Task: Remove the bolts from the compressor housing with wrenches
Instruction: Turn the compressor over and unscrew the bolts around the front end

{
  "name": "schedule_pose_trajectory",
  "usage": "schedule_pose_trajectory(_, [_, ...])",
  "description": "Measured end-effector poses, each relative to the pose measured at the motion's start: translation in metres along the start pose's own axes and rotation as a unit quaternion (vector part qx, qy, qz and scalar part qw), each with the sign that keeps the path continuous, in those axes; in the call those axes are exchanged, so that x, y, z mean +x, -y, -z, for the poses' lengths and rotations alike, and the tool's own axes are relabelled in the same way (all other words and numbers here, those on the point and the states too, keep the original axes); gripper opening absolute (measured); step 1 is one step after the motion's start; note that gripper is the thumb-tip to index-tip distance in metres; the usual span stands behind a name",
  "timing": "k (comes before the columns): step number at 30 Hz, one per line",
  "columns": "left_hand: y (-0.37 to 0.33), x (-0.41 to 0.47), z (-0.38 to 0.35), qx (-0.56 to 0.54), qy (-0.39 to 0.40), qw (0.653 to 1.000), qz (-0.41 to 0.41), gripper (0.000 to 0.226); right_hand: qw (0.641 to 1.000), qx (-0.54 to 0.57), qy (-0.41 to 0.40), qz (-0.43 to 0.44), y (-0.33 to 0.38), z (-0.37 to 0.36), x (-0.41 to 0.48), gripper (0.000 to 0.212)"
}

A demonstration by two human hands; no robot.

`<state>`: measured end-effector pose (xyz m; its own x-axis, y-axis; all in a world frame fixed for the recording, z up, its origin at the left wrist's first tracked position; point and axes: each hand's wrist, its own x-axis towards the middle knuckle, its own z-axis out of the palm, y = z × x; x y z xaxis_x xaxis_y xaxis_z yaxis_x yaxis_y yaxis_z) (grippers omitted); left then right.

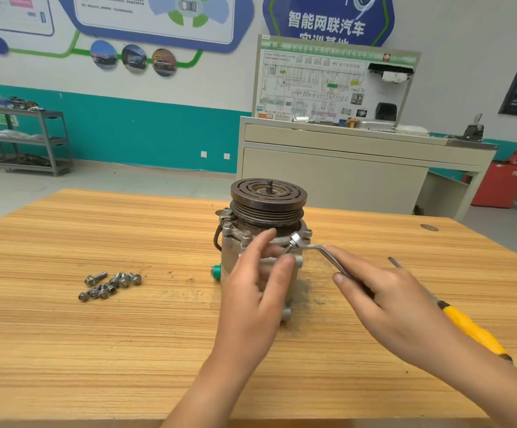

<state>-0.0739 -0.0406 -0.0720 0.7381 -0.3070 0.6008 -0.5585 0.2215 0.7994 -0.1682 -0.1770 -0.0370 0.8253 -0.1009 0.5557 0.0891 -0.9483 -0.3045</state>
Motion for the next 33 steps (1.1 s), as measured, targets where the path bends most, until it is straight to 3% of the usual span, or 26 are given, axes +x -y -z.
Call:
schedule_pose_trajectory(7, [0.005,-0.003,0.012,-0.002,-0.017,1.0,0.02,0.028,0.999,0.021,0.019,0.04,0.003,-0.017,-0.004,0.058])
schedule_pose_trajectory(12, [0.015,-0.004,0.047,0.007,-0.034,0.998,0.05,0.026,0.991,0.102,-0.079,-0.044,-0.009,-0.019,0.002,0.045])
schedule_pose_trajectory(17, [0.039,0.005,0.131,0.062,-0.162,0.979,0.107,0.009,0.984,0.13,-0.071,-0.095,-0.014,-0.032,-0.003,0.044])
schedule_pose_trajectory(21, [0.07,0.025,0.205,0.158,-0.251,0.938,0.178,0.007,0.974,0.152,-0.066,-0.153,-0.014,-0.046,-0.012,0.041])
schedule_pose_trajectory(25, [0.099,0.041,0.238,0.264,-0.201,0.908,0.256,0.013,0.963,0.172,-0.065,-0.195,-0.016,-0.05,-0.018,0.038])
schedule_pose_trajectory(29, [0.113,0.041,0.242,0.334,-0.171,0.9,0.221,0.009,0.946,0.208,-0.064,-0.241,-0.019,-0.053,-0.022,0.035])
schedule_pose_trajectory(33, [0.113,0.039,0.246,0.329,-0.174,0.902,0.217,0.007,0.939,0.224,-0.042,-0.258,-0.02,-0.058,-0.03,0.03])
